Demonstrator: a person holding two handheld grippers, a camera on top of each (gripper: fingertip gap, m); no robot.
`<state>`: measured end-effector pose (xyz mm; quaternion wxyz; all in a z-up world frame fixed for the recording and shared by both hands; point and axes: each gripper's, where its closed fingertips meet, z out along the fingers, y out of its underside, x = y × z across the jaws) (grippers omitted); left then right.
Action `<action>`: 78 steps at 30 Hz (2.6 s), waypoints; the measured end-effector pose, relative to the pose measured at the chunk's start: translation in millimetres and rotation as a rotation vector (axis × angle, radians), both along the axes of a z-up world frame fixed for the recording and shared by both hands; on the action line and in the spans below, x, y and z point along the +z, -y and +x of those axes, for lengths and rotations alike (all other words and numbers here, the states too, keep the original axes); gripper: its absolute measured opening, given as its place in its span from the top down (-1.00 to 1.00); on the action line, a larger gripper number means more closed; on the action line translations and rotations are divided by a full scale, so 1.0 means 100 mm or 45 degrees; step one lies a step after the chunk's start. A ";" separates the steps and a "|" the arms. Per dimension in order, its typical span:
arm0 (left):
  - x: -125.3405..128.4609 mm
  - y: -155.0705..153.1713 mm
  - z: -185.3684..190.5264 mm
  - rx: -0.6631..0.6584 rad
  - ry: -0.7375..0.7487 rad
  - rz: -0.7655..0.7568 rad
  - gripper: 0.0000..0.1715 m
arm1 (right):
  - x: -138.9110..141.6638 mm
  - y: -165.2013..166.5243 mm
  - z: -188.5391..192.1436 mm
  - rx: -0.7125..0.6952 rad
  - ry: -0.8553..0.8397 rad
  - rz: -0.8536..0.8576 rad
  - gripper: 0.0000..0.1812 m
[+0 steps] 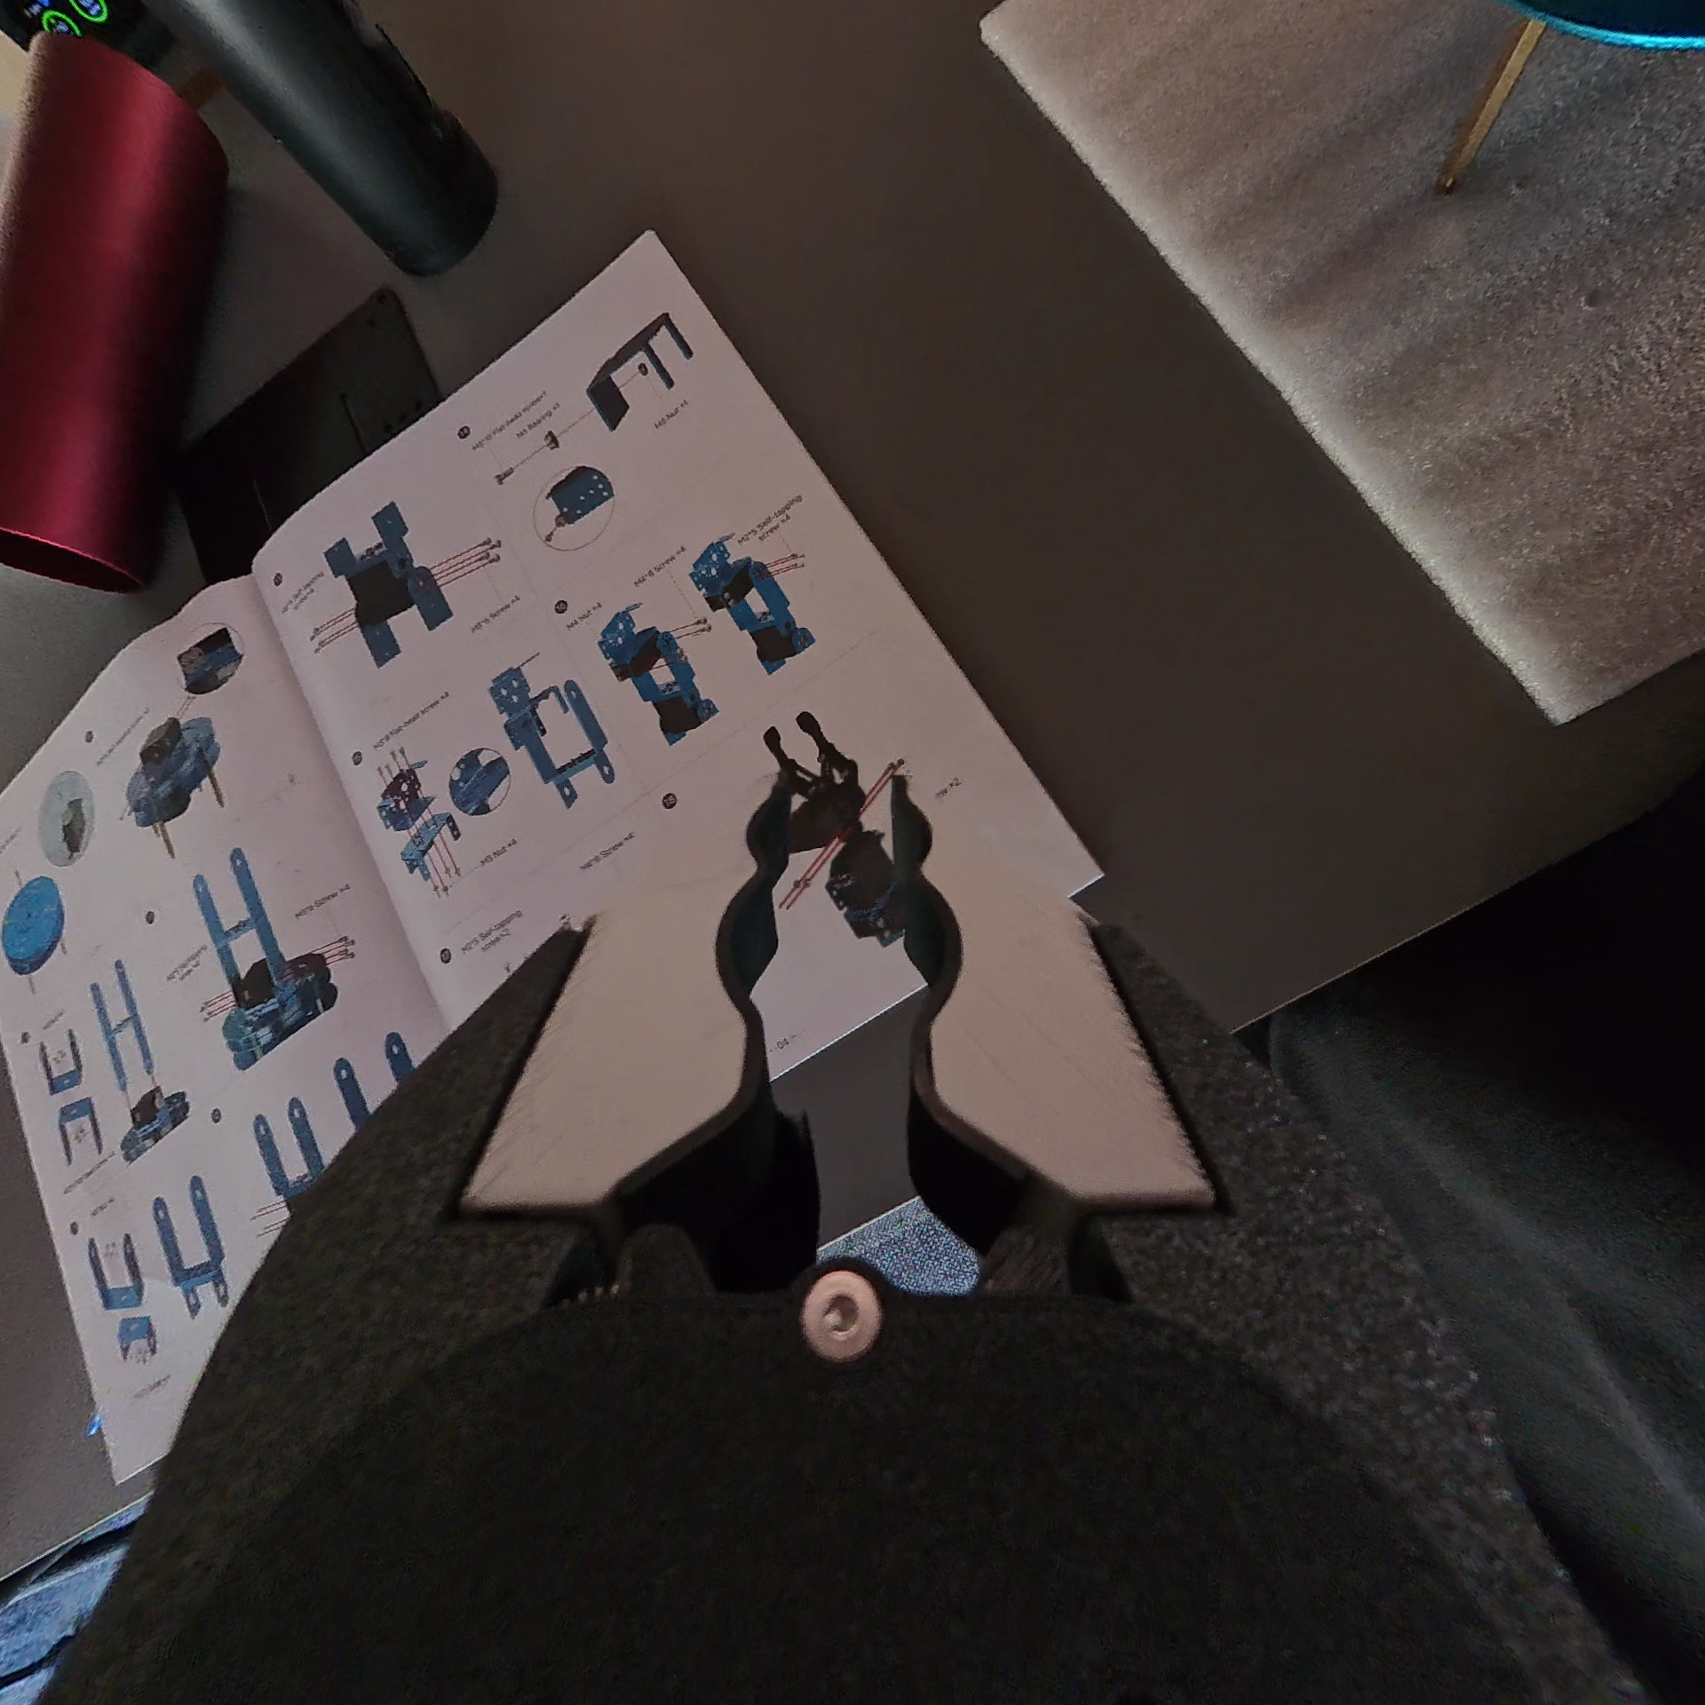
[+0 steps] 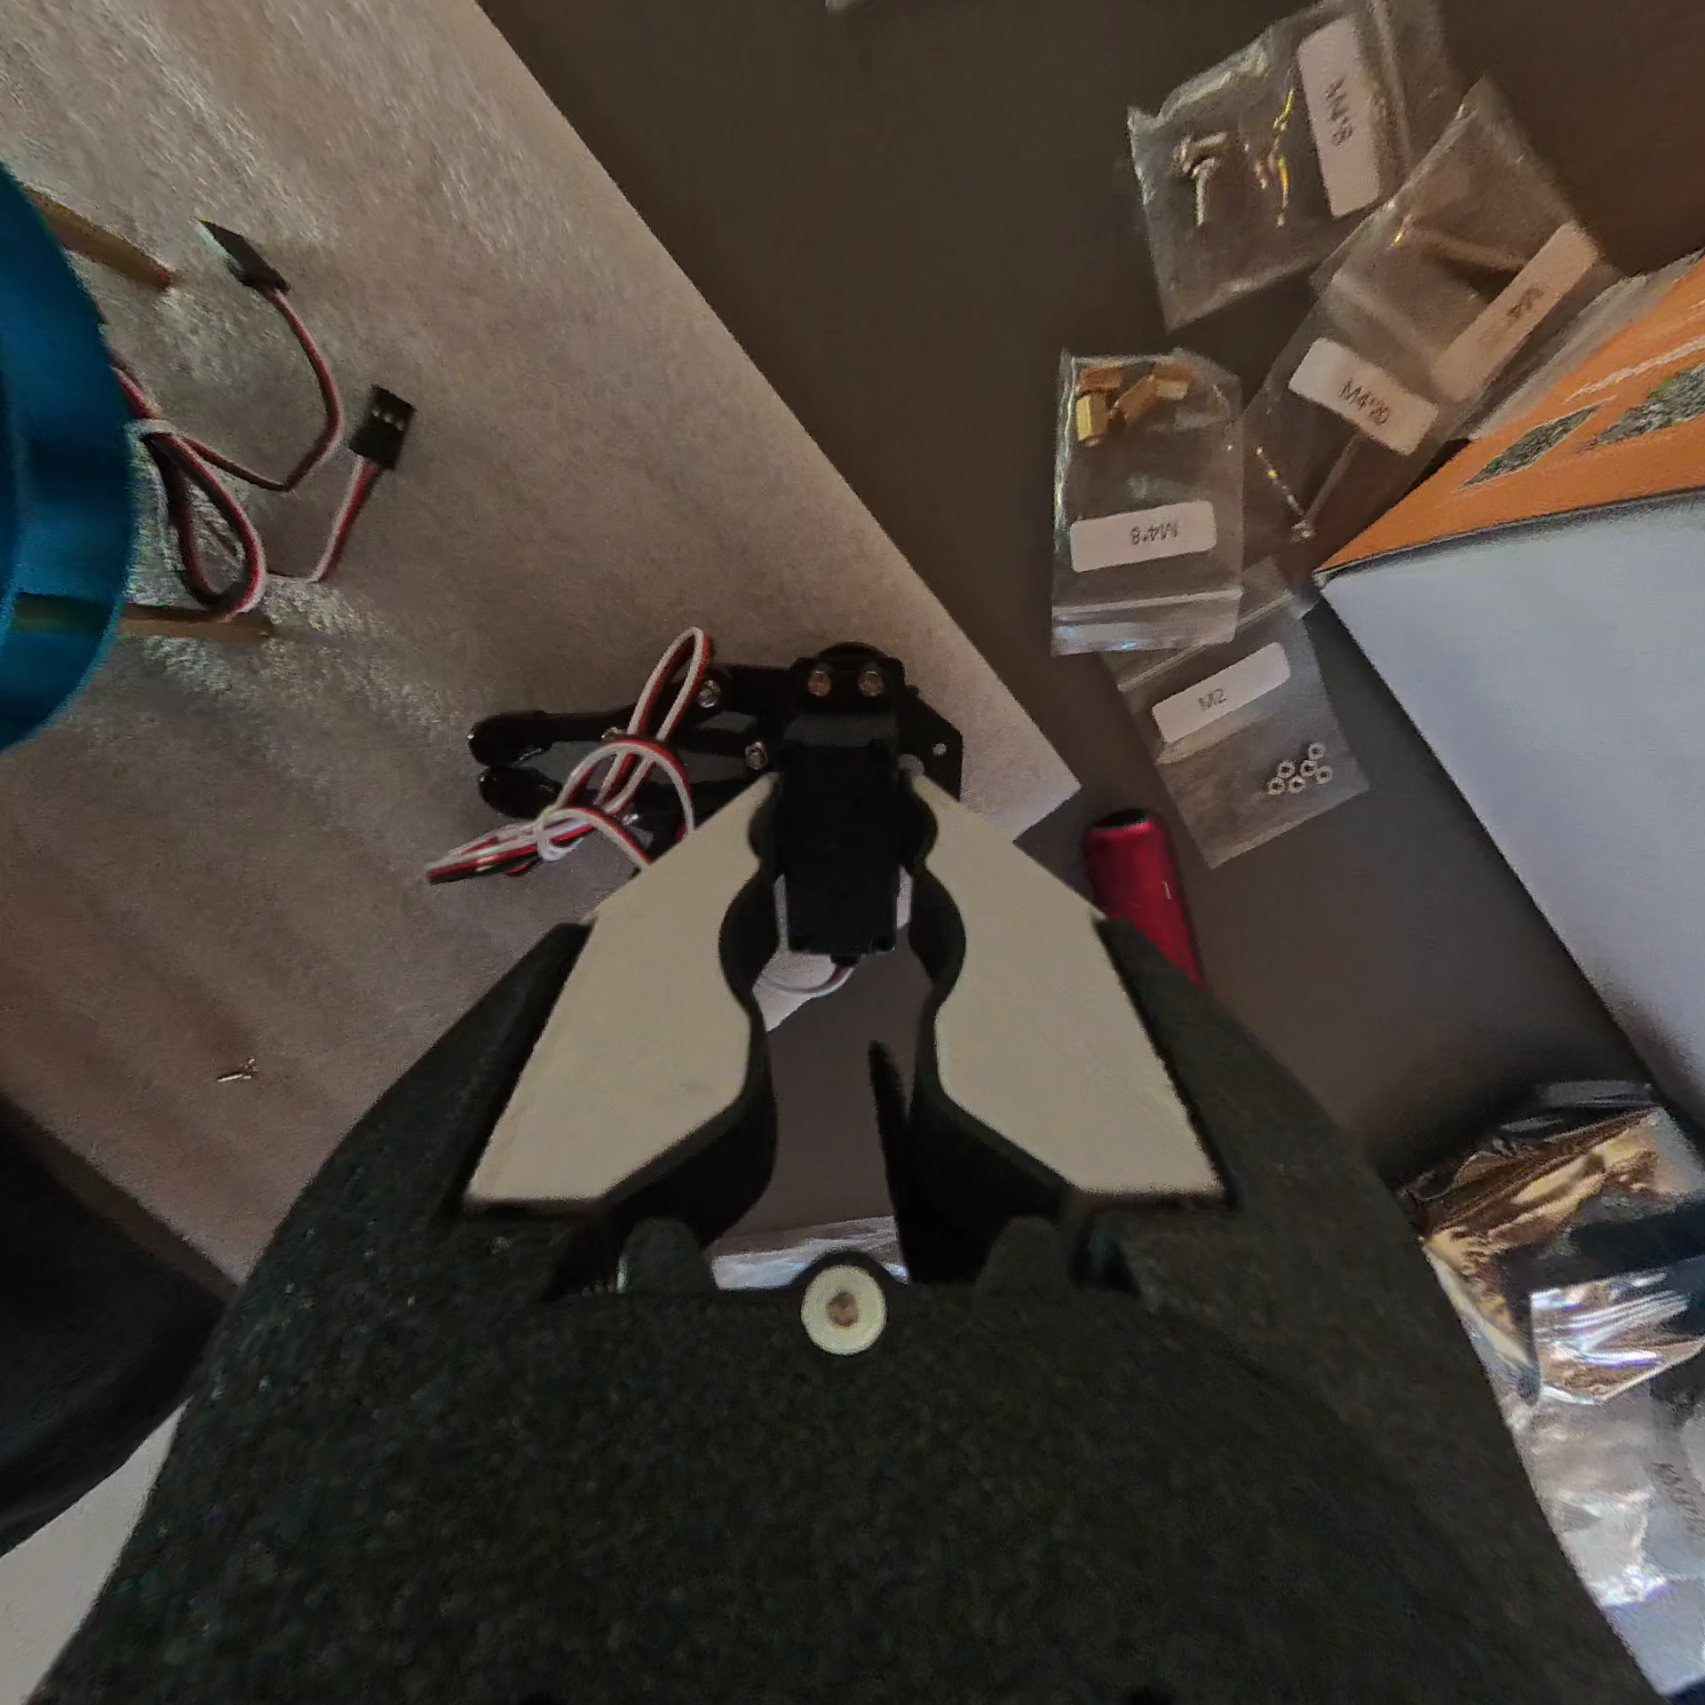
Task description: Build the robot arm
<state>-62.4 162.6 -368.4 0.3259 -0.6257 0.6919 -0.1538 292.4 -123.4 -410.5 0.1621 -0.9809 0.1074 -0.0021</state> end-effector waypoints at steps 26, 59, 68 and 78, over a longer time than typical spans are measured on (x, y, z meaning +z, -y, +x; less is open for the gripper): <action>1.81 0.91 1.64 -0.471 0.723 -0.230 0.76 | 2.69 0.16 0.10 -0.652 -1.383 2.281 0.77; 3.52 3.34 1.62 -1.128 1.236 -0.372 0.46 | 4.23 1.01 -1.52 -0.498 0.984 2.069 0.78; 3.17 3.74 1.58 -1.291 1.036 -0.469 0.95 | 4.10 1.21 -1.43 -0.629 1.197 1.852 0.77; 2.98 3.77 1.60 -1.321 0.925 -0.594 0.96 | 3.96 1.31 -1.30 -0.709 1.398 1.625 0.77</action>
